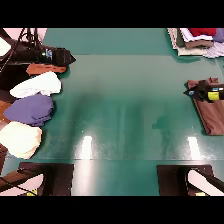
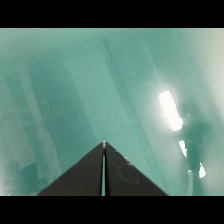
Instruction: Fold the shirts.
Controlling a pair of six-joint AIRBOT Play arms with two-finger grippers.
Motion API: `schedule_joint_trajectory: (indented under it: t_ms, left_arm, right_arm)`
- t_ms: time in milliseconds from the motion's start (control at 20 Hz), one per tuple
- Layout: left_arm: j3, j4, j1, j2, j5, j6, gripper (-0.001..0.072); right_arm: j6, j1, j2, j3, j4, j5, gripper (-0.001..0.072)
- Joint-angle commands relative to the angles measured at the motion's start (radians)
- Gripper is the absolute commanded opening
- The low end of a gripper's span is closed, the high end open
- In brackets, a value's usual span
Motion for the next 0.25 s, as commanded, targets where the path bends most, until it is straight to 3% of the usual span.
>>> schedule_joint_trajectory:
  t_ms: [0,200]
  left_arm:
    - [0.000,-0.002,0.000,0.000,0.026,0.000,0.0022]
    - [0.000,-0.002,0.000,0.000,0.047,0.000,0.0021]
  right_arm:
    - [0.000,0.072,0.000,0.001,0.002,-0.003,0.0014]
    - [0.000,0.072,0.000,0.001,0.002,0.016,0.0014]
